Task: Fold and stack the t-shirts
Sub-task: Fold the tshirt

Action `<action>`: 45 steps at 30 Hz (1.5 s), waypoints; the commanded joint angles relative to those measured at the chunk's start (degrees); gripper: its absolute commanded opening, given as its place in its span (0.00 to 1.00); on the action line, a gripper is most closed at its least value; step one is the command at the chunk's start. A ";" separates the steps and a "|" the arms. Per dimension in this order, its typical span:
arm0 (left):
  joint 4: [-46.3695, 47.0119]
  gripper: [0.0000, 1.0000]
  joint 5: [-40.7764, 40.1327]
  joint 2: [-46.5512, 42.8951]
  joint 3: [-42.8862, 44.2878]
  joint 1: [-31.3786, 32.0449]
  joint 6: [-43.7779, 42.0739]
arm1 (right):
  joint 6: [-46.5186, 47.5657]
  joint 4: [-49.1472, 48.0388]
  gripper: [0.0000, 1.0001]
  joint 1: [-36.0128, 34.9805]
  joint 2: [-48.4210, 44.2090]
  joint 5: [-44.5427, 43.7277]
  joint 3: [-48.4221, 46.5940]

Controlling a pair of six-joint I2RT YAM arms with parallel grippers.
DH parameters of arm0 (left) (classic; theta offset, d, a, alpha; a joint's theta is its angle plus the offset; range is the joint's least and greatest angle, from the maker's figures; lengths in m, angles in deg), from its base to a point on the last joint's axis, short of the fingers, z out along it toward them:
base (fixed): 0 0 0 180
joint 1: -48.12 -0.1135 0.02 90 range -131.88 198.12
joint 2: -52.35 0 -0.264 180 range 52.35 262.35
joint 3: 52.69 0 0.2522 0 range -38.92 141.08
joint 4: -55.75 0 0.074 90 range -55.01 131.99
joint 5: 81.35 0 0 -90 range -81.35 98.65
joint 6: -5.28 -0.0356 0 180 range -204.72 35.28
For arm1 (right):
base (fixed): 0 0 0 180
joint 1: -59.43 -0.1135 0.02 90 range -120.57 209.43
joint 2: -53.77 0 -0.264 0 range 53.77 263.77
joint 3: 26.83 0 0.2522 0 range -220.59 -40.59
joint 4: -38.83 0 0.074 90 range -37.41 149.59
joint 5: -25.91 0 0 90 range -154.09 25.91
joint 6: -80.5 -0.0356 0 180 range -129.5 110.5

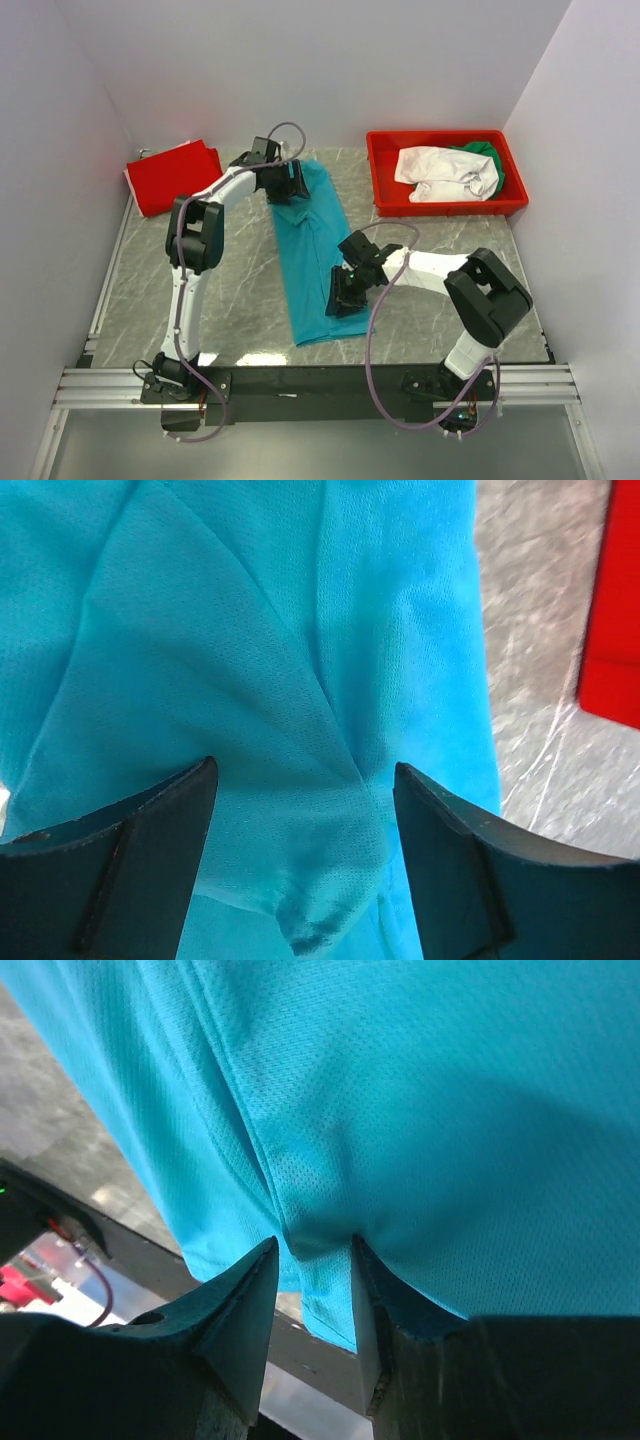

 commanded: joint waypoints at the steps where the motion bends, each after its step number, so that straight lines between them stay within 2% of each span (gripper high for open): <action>1: 1.63 0.78 2.02 3.29 3.49 0.04 -1.05 | -1.49 -3.18 0.42 -0.95 2.30 2.56 -2.86; 12: 3.91 0.78 5.19 6.99 9.21 0.04 -1.40 | -1.75 -1.61 0.42 -1.56 5.65 3.36 -9.01; 16: 4.18 0.79 4.49 4.71 8.07 0.12 -0.96 | -0.70 0.06 0.42 -1.65 5.13 2.75 -10.24; 20: 4.27 0.79 2.12 -2.03 4.65 0.04 -0.52 | 0.53 2.70 0.43 -1.65 2.76 1.25 -11.91; 26: 6.03 0.79 -1.66 -16.97 -6.51 0.13 -0.26 | 1.06 5.42 0.43 -1.56 -3.92 -2.09 -11.31; 30: 4.89 0.79 -5.09 -27.53 -18.28 0.48 -0.96 | 0.45 6.13 0.43 -1.48 -9.62 -3.40 -6.74; 36: 0.33 0.79 -10.89 -43.35 -35.42 1.79 2.02 | -0.69 12.27 0.43 -1.56 -17.53 -7.89 1.25; 42: -2.41 0.78 -15.55 -56.89 -52.38 7.85 6.24 | -3.16 14.56 0.43 -1.56 -25.09 -10.61 8.46; 45: -3.47 0.78 -15.64 -62.69 -58.89 11.45 11.41 | -4.12 15.01 0.43 -1.56 -26.95 -11.76 10.31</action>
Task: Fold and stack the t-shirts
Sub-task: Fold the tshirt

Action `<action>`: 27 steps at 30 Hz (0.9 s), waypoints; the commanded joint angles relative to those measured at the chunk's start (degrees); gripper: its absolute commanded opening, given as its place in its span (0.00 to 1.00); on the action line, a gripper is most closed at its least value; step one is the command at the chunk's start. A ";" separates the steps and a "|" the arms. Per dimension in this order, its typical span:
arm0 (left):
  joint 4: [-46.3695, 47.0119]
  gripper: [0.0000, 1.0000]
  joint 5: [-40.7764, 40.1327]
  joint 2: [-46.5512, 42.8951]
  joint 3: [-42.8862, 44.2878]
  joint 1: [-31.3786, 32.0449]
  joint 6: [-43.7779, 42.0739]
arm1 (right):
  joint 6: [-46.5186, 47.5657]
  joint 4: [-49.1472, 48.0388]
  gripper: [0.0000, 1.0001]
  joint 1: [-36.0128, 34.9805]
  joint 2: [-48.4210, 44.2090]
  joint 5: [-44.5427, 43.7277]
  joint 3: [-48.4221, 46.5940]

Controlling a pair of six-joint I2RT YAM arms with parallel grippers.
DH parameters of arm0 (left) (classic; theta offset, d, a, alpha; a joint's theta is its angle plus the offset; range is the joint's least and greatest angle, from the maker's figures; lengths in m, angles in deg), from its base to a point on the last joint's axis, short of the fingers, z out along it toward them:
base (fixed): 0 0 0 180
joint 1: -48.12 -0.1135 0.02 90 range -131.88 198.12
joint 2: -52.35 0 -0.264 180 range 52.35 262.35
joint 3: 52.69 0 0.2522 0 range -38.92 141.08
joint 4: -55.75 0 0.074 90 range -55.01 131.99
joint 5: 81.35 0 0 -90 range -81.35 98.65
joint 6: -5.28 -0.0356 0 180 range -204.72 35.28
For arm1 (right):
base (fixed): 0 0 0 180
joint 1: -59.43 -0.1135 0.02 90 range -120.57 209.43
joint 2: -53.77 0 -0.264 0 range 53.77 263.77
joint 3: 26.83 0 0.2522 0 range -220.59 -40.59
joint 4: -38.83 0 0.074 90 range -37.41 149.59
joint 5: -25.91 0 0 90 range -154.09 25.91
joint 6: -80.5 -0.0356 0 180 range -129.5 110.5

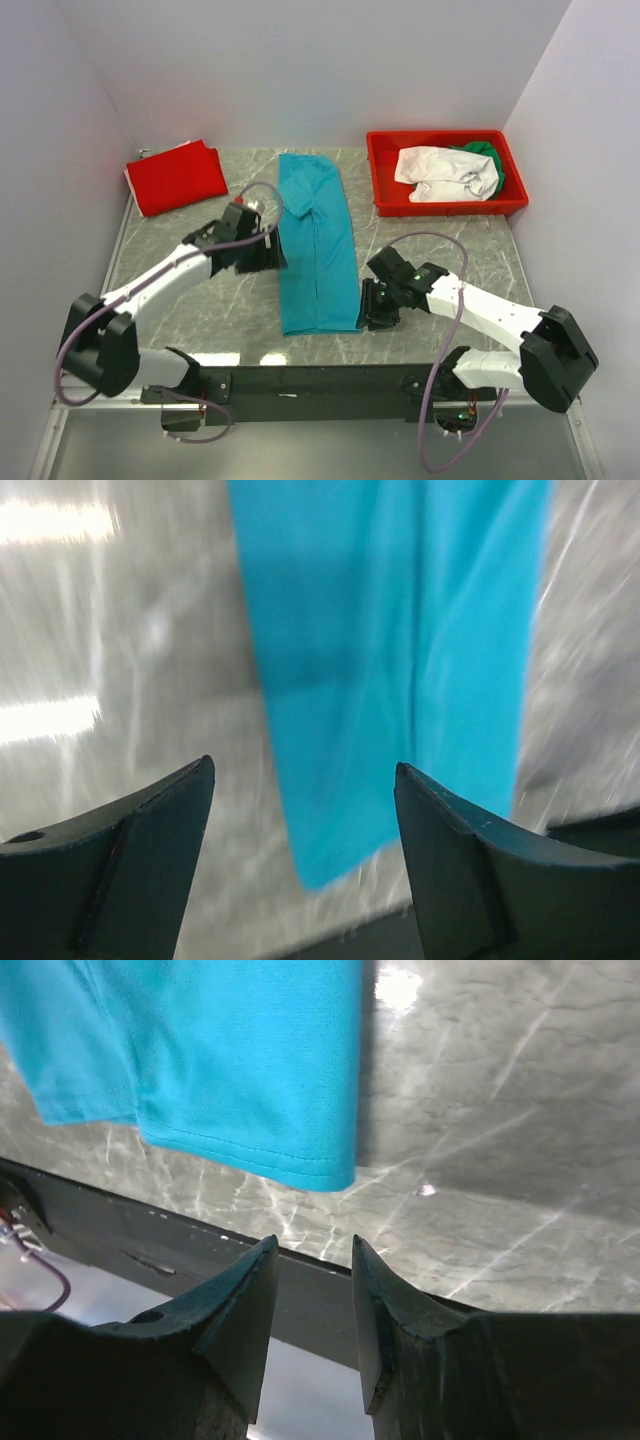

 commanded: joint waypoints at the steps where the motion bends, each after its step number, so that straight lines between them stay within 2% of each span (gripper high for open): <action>1: -2.22 0.78 -2.40 -8.01 -4.94 3.24 6.47 | -1.74 0.34 0.43 -0.43 -2.91 -3.23 1.51; 5: -4.24 0.78 -4.33 -12.51 -9.77 6.93 10.86 | -2.10 -1.77 0.43 -0.52 -2.83 -3.59 3.01; 10: -6.00 0.78 -5.65 -14.71 -11.19 11.42 15.00 | -1.92 -4.58 0.43 -0.43 -1.25 -3.32 2.92; 20: -7.67 0.78 -8.37 -15.07 -13.03 17.40 20.80 | 0.71 -6.69 0.44 -0.43 7.10 -3.59 -1.03; 27: -7.85 0.79 -8.81 -14.37 -14.97 19.95 24.22 | 1.95 -7.22 0.44 -0.43 8.60 -2.80 -0.25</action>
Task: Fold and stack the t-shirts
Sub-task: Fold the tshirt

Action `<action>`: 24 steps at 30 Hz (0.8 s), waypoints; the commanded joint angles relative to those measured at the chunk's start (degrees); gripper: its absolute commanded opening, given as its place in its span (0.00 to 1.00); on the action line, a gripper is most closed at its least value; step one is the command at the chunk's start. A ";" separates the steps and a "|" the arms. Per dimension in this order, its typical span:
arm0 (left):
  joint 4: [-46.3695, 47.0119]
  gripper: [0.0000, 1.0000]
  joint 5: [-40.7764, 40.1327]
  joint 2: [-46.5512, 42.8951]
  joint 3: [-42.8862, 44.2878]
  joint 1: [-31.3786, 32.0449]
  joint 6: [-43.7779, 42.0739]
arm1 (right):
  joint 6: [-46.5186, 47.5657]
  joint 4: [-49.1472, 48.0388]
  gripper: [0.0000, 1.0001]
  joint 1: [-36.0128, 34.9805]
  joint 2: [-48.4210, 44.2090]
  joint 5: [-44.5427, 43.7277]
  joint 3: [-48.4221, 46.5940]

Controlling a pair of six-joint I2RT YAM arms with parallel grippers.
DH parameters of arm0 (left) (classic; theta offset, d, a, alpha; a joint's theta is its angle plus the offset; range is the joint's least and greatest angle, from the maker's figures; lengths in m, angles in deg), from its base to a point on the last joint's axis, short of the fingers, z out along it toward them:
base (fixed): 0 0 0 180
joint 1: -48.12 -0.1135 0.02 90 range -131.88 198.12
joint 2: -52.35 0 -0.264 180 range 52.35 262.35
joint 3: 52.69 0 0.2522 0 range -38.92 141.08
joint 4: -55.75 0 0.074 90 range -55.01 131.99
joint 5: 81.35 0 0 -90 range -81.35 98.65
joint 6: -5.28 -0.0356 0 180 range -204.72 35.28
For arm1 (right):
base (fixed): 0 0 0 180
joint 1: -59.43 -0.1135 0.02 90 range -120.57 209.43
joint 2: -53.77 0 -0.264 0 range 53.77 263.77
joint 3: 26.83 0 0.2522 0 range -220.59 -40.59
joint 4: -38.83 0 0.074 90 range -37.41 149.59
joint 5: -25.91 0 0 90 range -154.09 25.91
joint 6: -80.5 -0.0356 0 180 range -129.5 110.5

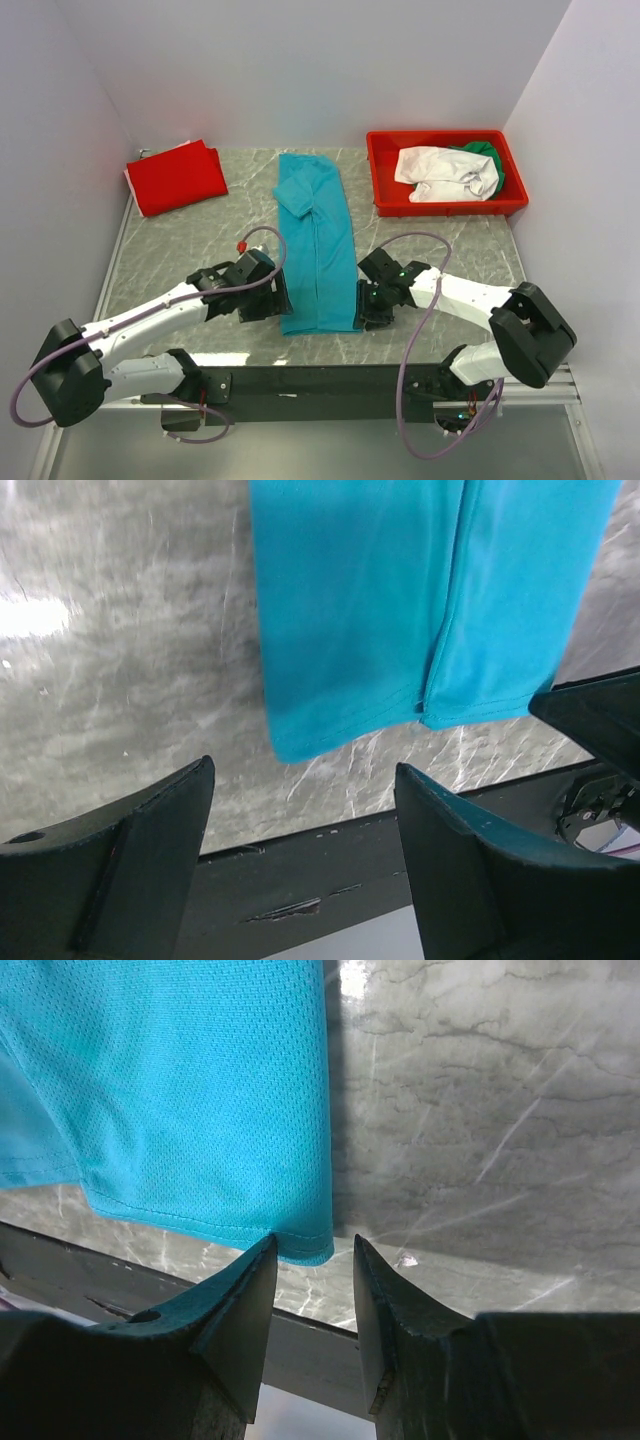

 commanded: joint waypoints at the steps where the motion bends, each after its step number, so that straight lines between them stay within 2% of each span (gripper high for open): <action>1: 0.00 0.79 -1.43 -0.25 -0.89 1.56 3.27 | 1.18 -1.54 0.44 -0.43 -0.08 -0.02 -0.84; 9: 0.44 0.77 -2.57 2.48 -1.60 4.12 6.96 | 0.22 -3.47 0.40 -1.04 0.36 1.65 1.63; 19: 0.44 0.71 -2.92 6.08 -1.33 5.43 9.07 | 0.65 -4.70 0.17 -1.13 2.12 1.91 2.95; 24: 1.49 0.64 -3.79 9.42 -1.68 6.66 10.04 | 1.09 -4.53 0.13 -1.13 2.47 1.92 2.60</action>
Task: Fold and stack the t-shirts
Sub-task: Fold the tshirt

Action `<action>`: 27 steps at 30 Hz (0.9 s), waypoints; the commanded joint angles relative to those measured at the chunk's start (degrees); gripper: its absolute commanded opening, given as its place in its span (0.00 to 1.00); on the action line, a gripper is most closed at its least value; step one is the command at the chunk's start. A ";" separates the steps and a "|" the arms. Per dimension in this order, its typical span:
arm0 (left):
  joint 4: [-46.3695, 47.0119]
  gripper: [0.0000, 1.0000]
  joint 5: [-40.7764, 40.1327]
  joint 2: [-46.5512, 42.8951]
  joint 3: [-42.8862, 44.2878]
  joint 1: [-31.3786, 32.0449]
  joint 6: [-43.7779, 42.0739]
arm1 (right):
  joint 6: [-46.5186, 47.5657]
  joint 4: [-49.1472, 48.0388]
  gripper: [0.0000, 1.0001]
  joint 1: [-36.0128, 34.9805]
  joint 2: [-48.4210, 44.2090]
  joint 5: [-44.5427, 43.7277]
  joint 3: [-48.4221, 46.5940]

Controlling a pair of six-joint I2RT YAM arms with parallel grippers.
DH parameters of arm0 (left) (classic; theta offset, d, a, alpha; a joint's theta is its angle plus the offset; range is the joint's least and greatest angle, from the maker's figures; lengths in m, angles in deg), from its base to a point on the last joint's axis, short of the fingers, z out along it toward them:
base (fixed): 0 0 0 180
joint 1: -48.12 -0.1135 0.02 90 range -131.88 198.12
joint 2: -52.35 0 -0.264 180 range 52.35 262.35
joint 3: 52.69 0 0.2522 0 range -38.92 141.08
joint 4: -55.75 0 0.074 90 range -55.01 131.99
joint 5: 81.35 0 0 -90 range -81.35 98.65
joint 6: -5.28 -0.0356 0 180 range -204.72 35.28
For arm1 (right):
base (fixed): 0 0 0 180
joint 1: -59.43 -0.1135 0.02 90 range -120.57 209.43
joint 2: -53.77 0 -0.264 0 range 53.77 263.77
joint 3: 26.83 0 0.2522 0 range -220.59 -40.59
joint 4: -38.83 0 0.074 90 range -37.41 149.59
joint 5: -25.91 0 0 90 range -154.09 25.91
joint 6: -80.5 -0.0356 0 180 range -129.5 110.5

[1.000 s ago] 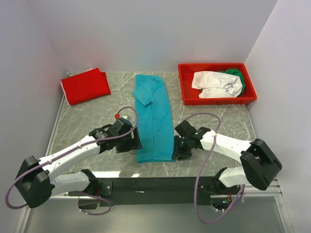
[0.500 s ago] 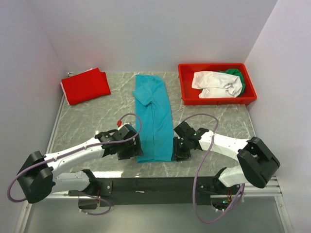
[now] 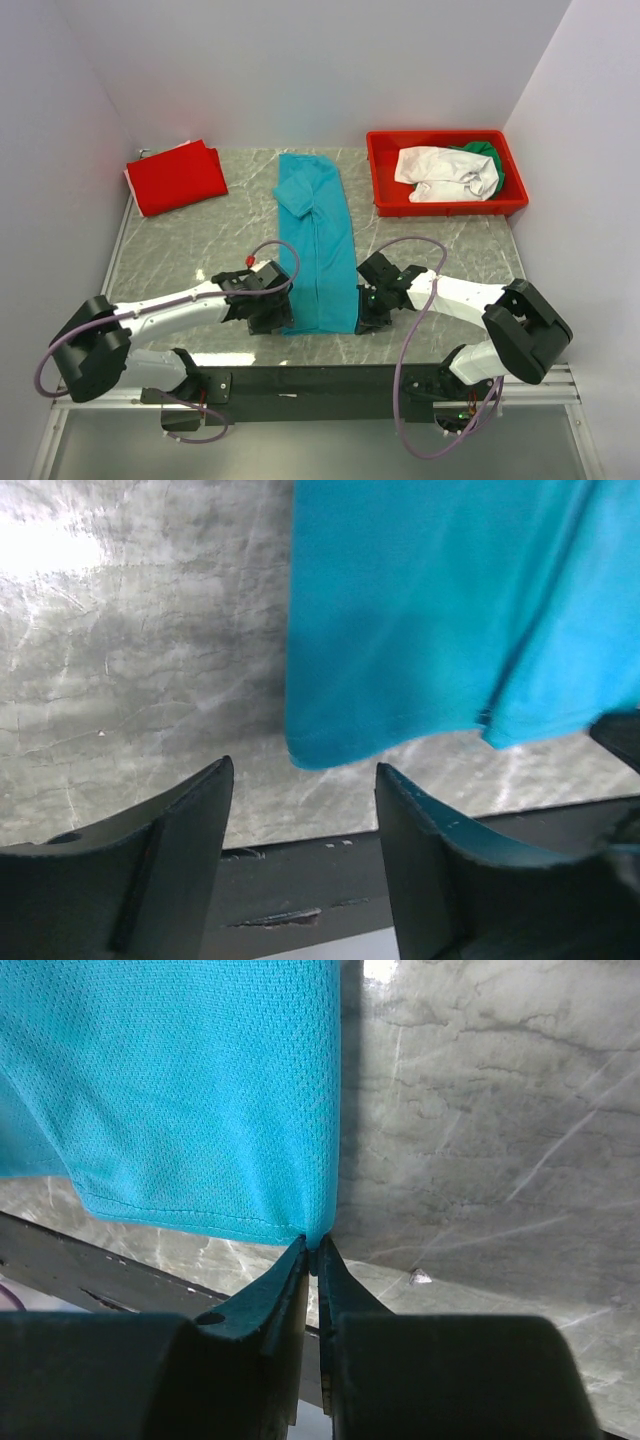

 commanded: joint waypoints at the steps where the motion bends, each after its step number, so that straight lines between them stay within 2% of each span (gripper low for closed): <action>1: 0.99 0.61 -1.90 2.06 -0.74 1.09 1.71 | 0.68 -0.70 0.13 -0.56 0.83 -0.49 0.37; 13: 4.24 0.52 -4.80 7.51 -0.40 2.32 3.47 | 1.29 -0.62 0.13 -0.48 -0.31 -0.22 1.25; 21: 4.51 0.24 -3.92 10.50 0.22 3.55 3.65 | 2.35 0.17 0.12 -0.48 -0.31 -0.49 0.63; 24: 3.28 0.12 -4.36 10.42 0.48 4.34 4.08 | 2.79 0.52 0.04 -0.56 -0.40 -0.57 0.37; 25: 2.75 0.06 -4.53 10.15 0.66 4.52 4.26 | 2.96 0.70 0.03 -0.48 -0.66 -0.75 0.28; 27: 1.52 0.01 -5.06 9.45 0.57 5.31 5.05 | 3.14 1.31 0.00 -0.56 -1.01 -0.75 0.19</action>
